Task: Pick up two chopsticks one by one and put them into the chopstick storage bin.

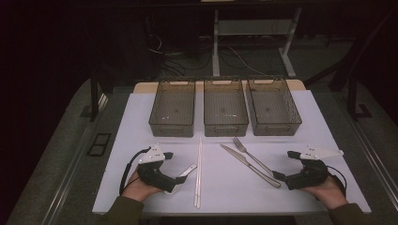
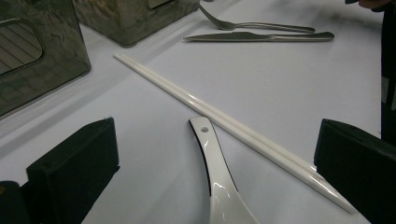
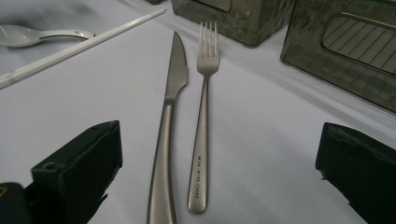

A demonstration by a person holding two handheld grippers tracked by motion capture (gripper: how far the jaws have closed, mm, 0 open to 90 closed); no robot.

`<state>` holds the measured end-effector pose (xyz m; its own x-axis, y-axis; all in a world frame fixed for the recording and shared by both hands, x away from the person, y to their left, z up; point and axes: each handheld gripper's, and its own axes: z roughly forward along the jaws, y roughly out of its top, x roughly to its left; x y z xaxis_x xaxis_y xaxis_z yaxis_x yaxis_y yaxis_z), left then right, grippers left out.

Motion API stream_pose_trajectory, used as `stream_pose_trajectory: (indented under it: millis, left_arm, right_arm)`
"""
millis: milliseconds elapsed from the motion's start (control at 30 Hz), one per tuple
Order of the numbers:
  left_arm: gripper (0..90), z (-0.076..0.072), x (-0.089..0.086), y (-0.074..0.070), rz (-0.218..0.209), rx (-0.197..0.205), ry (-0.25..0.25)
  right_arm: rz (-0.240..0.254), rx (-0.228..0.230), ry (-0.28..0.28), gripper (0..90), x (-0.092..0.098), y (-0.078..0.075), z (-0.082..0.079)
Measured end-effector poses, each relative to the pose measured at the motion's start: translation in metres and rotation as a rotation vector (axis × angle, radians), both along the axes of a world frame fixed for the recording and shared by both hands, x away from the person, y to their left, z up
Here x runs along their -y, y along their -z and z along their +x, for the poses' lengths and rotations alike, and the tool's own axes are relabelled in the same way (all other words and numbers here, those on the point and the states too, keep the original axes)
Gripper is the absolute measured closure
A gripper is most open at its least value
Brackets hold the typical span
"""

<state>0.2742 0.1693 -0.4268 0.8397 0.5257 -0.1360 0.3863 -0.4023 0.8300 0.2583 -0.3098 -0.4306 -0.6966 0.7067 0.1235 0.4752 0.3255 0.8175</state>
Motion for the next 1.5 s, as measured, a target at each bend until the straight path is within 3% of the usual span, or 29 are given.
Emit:
stream_pose_trajectory:
  millis: [300,600,900,1500]
  left_arm:
    - [0.0,0.002,0.000,-0.001,0.002,-0.001,-0.002]
    - [2.1,0.006,0.003,-0.007,0.019,0.025,-0.013]
    - [14.1,0.019,0.015,-0.011,0.028,0.027,-0.032]
    - [26.5,0.044,0.040,-0.011,0.028,0.003,-0.037]
  right_arm:
    - [0.002,0.004,0.003,0.5,0.002,-0.001,0.000]
    - [-0.002,0.017,0.001,0.4,0.000,-0.003,-0.002]
    - [-0.006,0.014,0.006,0.5,0.001,-0.003,0.000]
    - [-0.004,0.013,0.009,0.4,0.001,-0.002,0.000]
